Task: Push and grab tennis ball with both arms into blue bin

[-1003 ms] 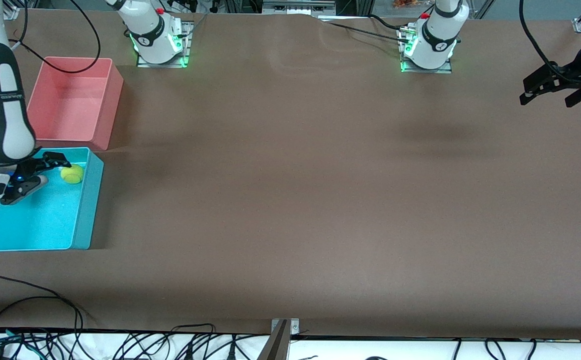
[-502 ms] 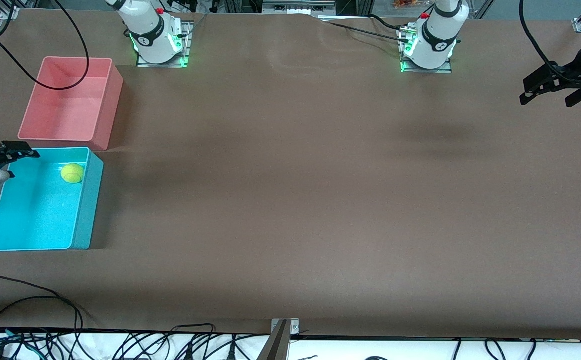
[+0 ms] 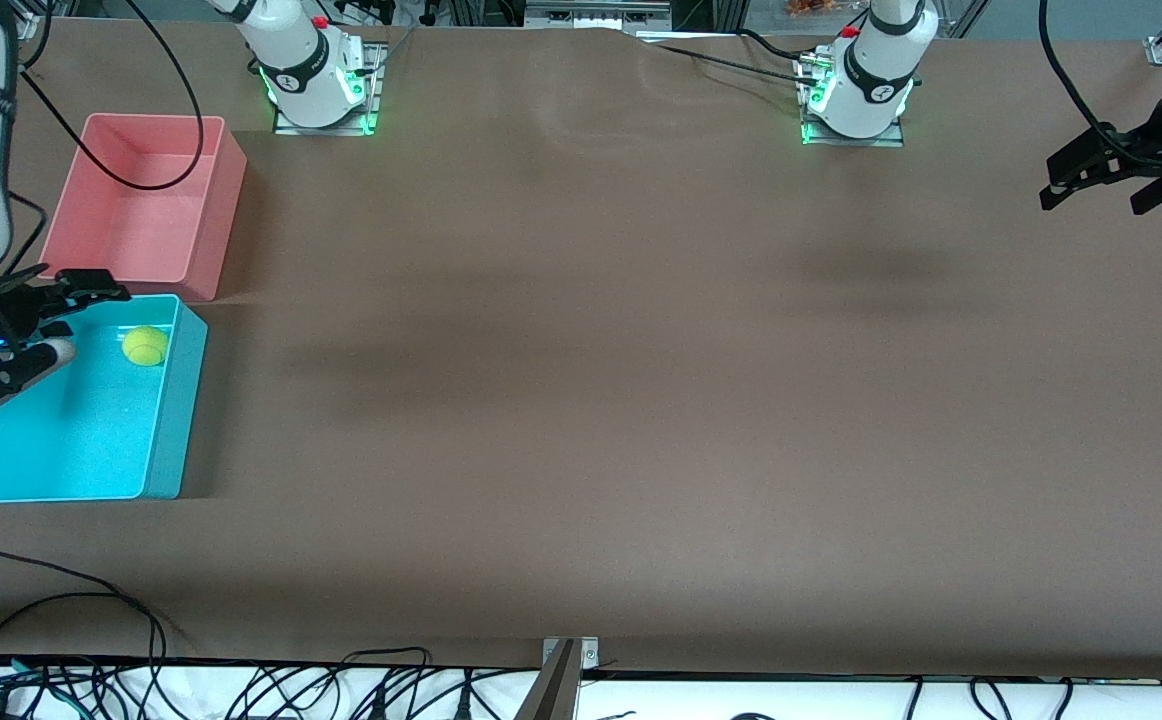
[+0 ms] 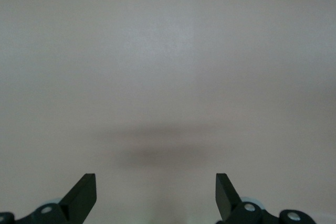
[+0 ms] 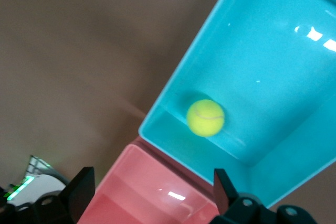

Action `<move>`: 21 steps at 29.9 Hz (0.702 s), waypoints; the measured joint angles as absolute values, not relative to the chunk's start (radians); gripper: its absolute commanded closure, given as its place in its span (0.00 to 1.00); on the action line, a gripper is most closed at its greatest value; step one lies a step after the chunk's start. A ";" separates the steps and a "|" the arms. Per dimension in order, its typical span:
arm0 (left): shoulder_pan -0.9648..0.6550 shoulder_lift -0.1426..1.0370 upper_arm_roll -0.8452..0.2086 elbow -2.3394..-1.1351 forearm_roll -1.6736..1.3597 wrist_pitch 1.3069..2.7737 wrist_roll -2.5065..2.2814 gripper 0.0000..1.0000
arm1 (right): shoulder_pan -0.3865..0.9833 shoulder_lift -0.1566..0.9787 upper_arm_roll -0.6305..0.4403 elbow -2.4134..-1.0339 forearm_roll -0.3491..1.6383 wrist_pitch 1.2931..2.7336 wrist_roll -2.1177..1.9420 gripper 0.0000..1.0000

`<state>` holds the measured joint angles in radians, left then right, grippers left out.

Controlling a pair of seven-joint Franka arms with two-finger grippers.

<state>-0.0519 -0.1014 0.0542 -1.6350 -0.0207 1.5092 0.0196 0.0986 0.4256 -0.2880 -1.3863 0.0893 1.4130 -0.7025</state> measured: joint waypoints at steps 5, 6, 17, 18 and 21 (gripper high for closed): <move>-0.052 -0.101 0.054 -1.634 -0.021 1.509 0.020 0.00 | 0.132 0.385 -0.288 -1.393 0.085 1.381 -0.591 0.00; -0.052 -0.101 0.054 -1.633 -0.021 1.509 0.020 0.00 | 0.136 0.373 -0.287 -1.401 0.085 1.381 -0.558 0.00; -0.052 -0.101 0.054 -1.629 -0.021 1.509 0.020 0.00 | 0.147 0.173 -0.129 -1.608 0.019 1.494 -0.110 0.00; -0.052 -0.101 0.054 -1.629 -0.021 1.509 0.020 0.00 | 0.148 0.145 -0.114 -1.643 0.016 1.538 -0.080 0.00; -0.052 -0.101 0.054 -1.629 -0.021 1.509 0.020 0.00 | 0.147 0.061 -0.091 -1.750 0.012 1.671 -0.026 0.00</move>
<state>-0.0518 -0.1012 0.0543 -1.6292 -0.0207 1.5092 0.0196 0.1471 0.0611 -0.0913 -1.7501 0.0118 1.6710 -0.0263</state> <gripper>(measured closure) 0.000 0.000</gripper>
